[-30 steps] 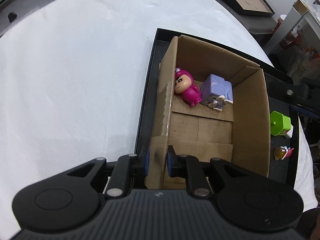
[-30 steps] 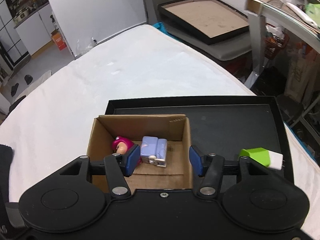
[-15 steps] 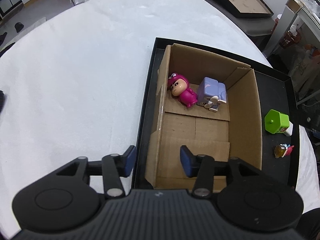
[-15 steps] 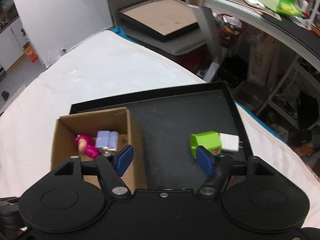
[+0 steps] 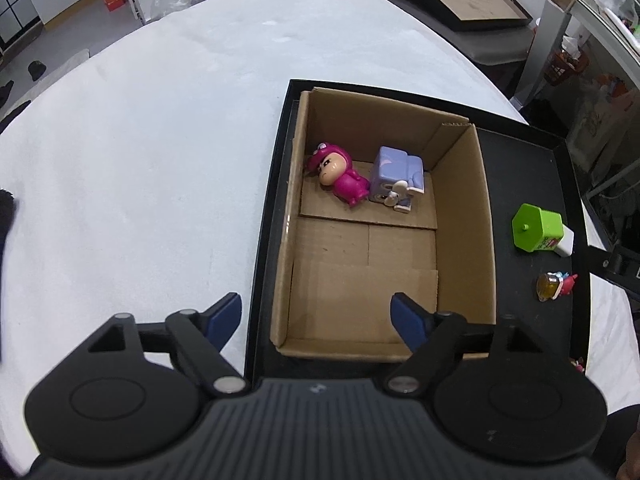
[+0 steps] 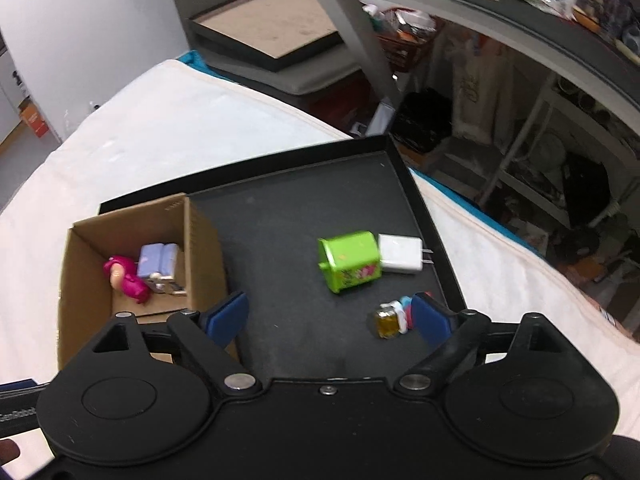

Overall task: Organize rigid objects
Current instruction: 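Move the right gripper to the small pink-and-brown figure on the tray, then grasp the small pink-and-brown figure with the right gripper and lift it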

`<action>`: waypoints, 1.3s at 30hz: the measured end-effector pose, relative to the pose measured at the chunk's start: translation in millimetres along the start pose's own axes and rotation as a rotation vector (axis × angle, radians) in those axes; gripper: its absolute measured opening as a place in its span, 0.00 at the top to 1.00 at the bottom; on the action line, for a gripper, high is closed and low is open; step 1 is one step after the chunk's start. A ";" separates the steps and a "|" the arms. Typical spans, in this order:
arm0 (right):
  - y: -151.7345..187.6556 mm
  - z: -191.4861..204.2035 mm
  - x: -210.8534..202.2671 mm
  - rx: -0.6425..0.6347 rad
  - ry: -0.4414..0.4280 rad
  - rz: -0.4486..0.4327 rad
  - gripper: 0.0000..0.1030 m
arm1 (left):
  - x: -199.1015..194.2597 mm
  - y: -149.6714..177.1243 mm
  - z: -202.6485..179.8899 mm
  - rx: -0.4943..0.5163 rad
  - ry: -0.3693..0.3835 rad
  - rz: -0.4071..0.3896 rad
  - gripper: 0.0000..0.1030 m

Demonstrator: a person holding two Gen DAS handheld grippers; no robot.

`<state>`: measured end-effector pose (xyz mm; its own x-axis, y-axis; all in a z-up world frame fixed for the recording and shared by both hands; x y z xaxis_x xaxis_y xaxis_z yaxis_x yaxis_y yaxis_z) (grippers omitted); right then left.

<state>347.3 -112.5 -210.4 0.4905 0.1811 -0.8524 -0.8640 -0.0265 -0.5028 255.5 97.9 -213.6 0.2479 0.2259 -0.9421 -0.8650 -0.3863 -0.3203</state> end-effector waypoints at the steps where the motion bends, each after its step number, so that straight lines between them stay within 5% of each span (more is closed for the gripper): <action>1: 1.8 -4.2 1.3 0.008 0.023 0.001 0.12 | -0.3 0.9 -1.4 0.000 -0.001 0.001 0.21; 9: 19.1 -35.0 18.6 0.052 0.146 0.074 0.13 | -3.7 4.6 -8.5 0.003 -0.015 -0.002 0.21; 23: 50.9 -77.8 60.8 0.096 0.233 0.267 0.39 | -4.6 10.5 -19.3 -0.003 -0.049 -0.005 0.21; 28: 62.7 -88.2 71.5 0.109 0.216 0.326 0.53 | -4.7 13.5 -26.1 0.003 -0.061 -0.007 0.21; 39: 77.7 -105.3 86.1 0.157 0.184 0.386 0.56 | -5.4 16.6 -35.7 0.005 -0.098 -0.005 0.21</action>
Point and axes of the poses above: each gripper's, at about its wrist camera, not at the fingertips, and x roughly the way its jaws point, z to its left, y to its underside, the point moved 5 cm from there along x, roughly the way its jaws point, and after that the axes turned 8 degrees about -y, right-handed, at the moved point
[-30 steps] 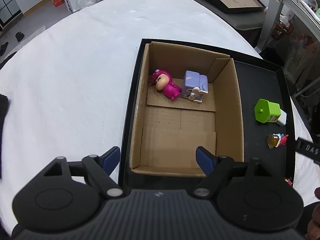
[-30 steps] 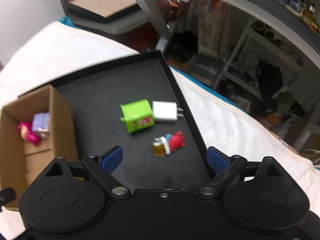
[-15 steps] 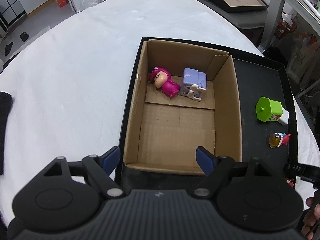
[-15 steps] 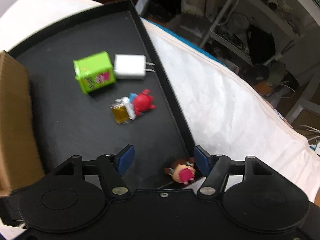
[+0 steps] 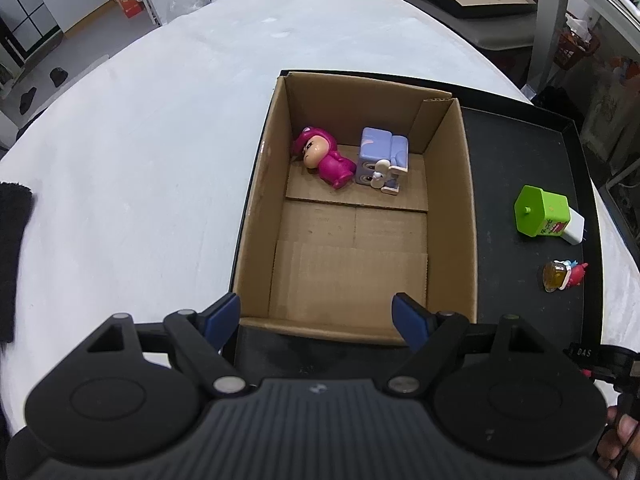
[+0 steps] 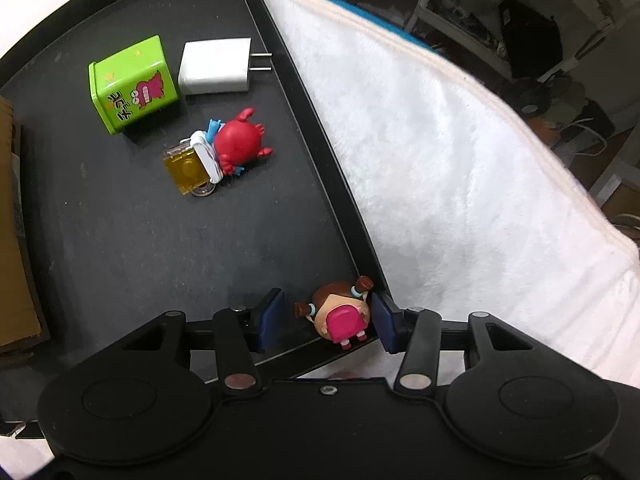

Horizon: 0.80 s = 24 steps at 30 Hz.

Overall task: Organize rigid objects
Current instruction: 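Grasp the small pink-and-brown figure with the right gripper and lift it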

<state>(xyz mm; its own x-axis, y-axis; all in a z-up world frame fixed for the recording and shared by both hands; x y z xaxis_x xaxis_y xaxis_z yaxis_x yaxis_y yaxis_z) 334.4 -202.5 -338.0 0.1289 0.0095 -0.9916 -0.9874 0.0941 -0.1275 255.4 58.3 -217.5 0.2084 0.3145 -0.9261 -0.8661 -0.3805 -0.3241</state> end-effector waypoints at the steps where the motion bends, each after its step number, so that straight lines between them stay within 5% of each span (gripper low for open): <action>1: -0.8 -1.9 2.8 0.007 -0.006 0.006 0.58 | -0.6 0.2 -0.9 0.003 -0.002 -0.001 0.21; 24: -12.0 -0.4 -34.4 0.037 -0.140 -0.163 0.59 | -4.3 -0.9 13.2 -0.010 0.003 -0.017 0.21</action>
Point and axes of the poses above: each gripper's, at about its wrist camera, not at the fingertips, and x roughly the way its jaws point, z to its left, y to its underside, the point moved 5 cm from there along x, roughly the way its jaws point, and after that the axes turned 8 degrees about -y, right-handed, at the moved point
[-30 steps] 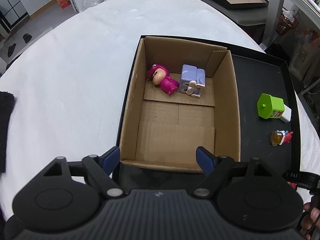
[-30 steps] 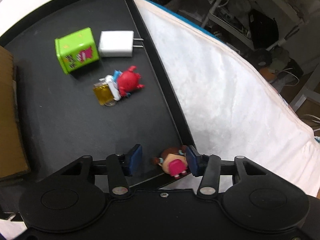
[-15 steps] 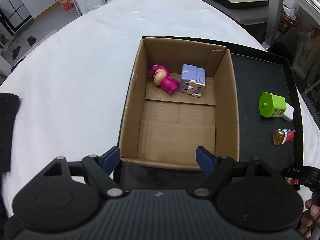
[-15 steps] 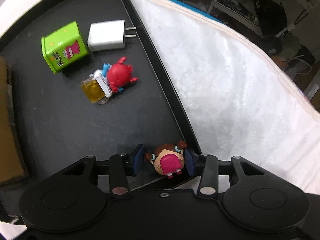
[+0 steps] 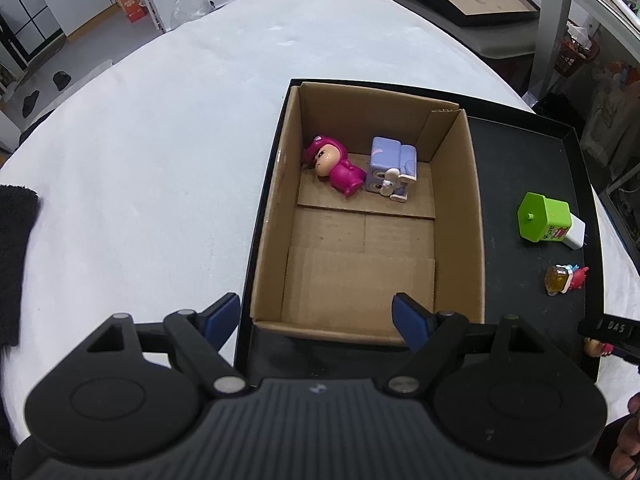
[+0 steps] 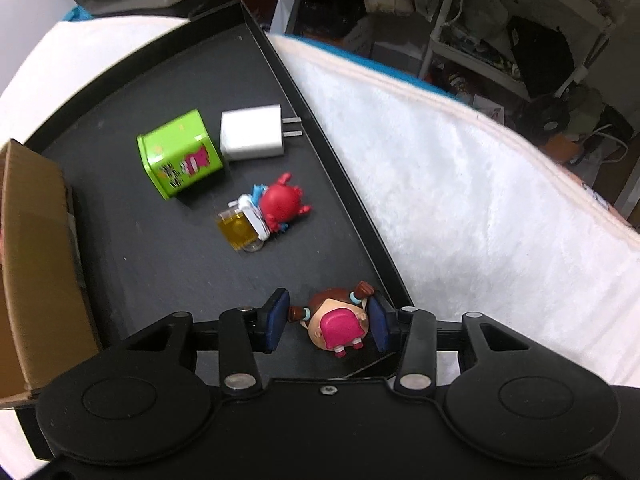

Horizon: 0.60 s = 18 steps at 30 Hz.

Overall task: Organize rigid objects
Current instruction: 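Grasp the small pink-and-brown figure with the right gripper and lift it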

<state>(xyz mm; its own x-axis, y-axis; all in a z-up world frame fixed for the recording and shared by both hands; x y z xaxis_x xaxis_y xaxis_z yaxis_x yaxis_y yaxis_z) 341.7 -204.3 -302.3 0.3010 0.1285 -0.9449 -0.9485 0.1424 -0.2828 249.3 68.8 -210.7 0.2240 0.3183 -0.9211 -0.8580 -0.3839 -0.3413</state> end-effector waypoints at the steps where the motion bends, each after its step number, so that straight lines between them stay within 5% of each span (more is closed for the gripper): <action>1: -0.9 1.8 -2.2 -0.005 0.001 -0.009 0.59 | 0.5 0.0 1.3 -0.001 0.004 0.001 0.21; 18: -12.6 56.2 -48.2 -0.095 -0.065 -0.116 0.59 | 7.4 -6.1 30.8 -0.013 0.029 -0.012 0.21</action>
Point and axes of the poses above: each gripper's, at about its wrist camera, not at the fingertips, and x roughly the way its jaws point, z to its left, y to its underside, the point moved 5 cm from there along x, roughly the way its jaws point, and after that the axes turned 8 degrees about -y, right-handed, at the moved point
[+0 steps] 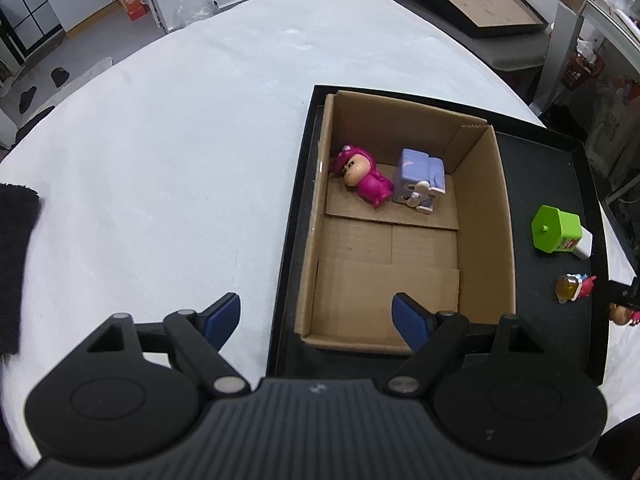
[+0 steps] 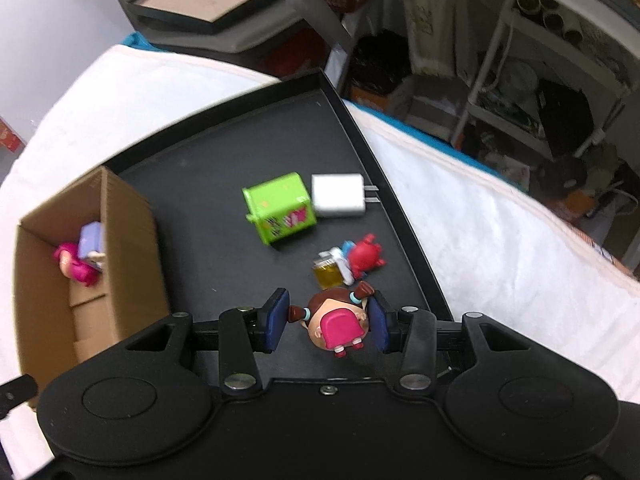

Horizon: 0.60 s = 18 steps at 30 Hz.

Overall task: Organize rigid objects
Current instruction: 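Grasp the small pink-and-brown figure with the right gripper and lift it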

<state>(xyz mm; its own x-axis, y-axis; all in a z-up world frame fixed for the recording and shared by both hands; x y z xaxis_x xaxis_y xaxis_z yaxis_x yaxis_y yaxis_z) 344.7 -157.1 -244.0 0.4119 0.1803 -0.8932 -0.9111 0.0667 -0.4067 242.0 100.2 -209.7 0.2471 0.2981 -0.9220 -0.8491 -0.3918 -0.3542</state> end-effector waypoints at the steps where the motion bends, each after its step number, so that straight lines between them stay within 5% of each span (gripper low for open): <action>1: -1.6 4.7 -2.7 -0.011 0.002 -0.006 0.59 | 1.0 -0.2 1.5 -0.001 0.003 0.002 0.21; 18: -18.0 59.9 -22.6 -0.107 -0.055 -0.061 0.59 | 15.9 -8.7 14.7 -0.009 0.068 0.001 0.21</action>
<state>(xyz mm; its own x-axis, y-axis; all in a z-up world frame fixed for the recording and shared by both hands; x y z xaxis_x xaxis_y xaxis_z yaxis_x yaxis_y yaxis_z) 350.9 -103.6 -204.9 0.4621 0.2330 -0.8557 -0.8766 -0.0257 -0.4805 246.4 121.1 -219.0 0.2780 0.2379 -0.9306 -0.8450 -0.4001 -0.3547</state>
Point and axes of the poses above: each gripper's, at about its wrist camera, not at the fingertips, and x roughly the way its jaws point, z to its left, y to its underside, the point moved 5 cm from there along x, roughly the way its jaws point, and after that the axes turned 8 degrees about -y, right-handed, at the moved point
